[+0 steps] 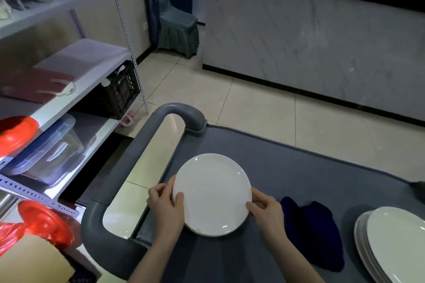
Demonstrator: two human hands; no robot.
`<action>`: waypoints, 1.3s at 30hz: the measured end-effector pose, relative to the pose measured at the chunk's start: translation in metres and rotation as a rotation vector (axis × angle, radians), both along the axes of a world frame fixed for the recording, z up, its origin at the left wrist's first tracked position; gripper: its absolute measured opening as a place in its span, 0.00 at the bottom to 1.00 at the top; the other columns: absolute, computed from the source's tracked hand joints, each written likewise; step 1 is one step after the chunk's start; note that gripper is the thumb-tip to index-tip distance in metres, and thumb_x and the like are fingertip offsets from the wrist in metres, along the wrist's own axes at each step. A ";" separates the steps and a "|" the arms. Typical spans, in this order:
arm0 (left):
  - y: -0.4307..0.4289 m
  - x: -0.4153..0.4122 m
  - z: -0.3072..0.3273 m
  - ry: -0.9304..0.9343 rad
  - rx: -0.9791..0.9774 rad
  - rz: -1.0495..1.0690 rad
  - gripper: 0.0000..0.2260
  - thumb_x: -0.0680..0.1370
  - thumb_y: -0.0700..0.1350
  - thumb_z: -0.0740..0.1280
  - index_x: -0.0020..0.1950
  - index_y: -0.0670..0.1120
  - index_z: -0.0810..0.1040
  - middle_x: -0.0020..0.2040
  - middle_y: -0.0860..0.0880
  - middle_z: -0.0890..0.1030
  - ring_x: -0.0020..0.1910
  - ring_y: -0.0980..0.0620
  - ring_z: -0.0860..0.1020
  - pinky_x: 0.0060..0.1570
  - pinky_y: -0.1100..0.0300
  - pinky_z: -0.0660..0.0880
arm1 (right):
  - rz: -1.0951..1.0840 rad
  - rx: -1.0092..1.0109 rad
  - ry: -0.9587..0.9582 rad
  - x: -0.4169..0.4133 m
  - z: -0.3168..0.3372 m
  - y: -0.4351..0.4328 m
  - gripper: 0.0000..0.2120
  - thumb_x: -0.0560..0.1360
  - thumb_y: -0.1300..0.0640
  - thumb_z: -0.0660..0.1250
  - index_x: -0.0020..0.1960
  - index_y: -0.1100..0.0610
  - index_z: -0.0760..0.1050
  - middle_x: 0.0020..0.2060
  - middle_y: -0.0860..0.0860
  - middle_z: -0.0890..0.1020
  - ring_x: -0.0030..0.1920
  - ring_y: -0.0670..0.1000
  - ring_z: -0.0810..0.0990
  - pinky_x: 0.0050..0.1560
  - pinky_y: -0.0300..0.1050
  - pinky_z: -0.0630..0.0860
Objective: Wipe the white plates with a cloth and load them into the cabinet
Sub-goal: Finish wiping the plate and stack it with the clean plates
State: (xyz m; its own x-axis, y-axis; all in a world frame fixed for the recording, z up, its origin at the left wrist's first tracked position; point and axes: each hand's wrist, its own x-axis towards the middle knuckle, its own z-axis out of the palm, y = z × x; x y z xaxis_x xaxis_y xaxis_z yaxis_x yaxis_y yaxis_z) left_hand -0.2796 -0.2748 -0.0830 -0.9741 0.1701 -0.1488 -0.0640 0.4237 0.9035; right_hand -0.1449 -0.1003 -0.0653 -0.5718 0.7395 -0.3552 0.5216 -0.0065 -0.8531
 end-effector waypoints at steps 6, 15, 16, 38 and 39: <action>0.000 -0.002 0.002 0.049 -0.090 -0.031 0.21 0.78 0.35 0.64 0.71 0.45 0.73 0.56 0.50 0.65 0.58 0.50 0.65 0.57 0.58 0.66 | 0.078 0.050 -0.015 0.001 0.004 0.004 0.22 0.71 0.66 0.65 0.51 0.40 0.83 0.44 0.55 0.84 0.39 0.51 0.81 0.50 0.54 0.81; 0.044 0.030 0.032 0.248 -0.002 -0.180 0.13 0.79 0.40 0.66 0.59 0.55 0.79 0.55 0.56 0.77 0.54 0.58 0.76 0.54 0.62 0.73 | 0.036 0.164 0.040 0.047 0.024 0.043 0.08 0.77 0.60 0.69 0.55 0.51 0.81 0.48 0.48 0.82 0.43 0.44 0.80 0.47 0.40 0.78; 0.056 0.039 0.037 0.231 0.023 -0.234 0.12 0.79 0.40 0.66 0.56 0.56 0.79 0.52 0.58 0.79 0.51 0.61 0.77 0.51 0.68 0.73 | 0.041 0.200 0.042 0.059 0.029 0.051 0.07 0.78 0.59 0.69 0.54 0.50 0.81 0.47 0.47 0.82 0.43 0.43 0.80 0.47 0.37 0.77; 0.279 0.305 0.024 0.055 -0.096 -0.689 0.15 0.73 0.44 0.73 0.59 0.54 0.77 0.50 0.55 0.72 0.43 0.59 0.76 0.42 0.74 0.70 | -0.155 0.489 -0.371 0.366 0.032 0.238 0.26 0.71 0.58 0.76 0.68 0.55 0.75 0.53 0.54 0.72 0.55 0.55 0.75 0.56 0.44 0.72; 0.282 0.308 0.022 0.061 -0.116 -0.678 0.17 0.73 0.43 0.72 0.60 0.54 0.76 0.50 0.55 0.71 0.43 0.58 0.76 0.41 0.74 0.70 | -0.153 0.467 -0.374 0.369 0.031 0.241 0.28 0.70 0.58 0.76 0.69 0.55 0.74 0.53 0.54 0.71 0.55 0.55 0.74 0.55 0.44 0.72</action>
State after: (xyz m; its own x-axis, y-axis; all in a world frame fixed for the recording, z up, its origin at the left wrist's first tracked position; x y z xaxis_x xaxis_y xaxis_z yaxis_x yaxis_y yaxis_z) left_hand 0.0287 0.0069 -0.0610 -0.6652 0.7313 -0.1508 0.2990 0.4460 0.8436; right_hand 0.2238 0.1405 -0.0344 -0.3462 0.9292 -0.1295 0.8085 0.2255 -0.5435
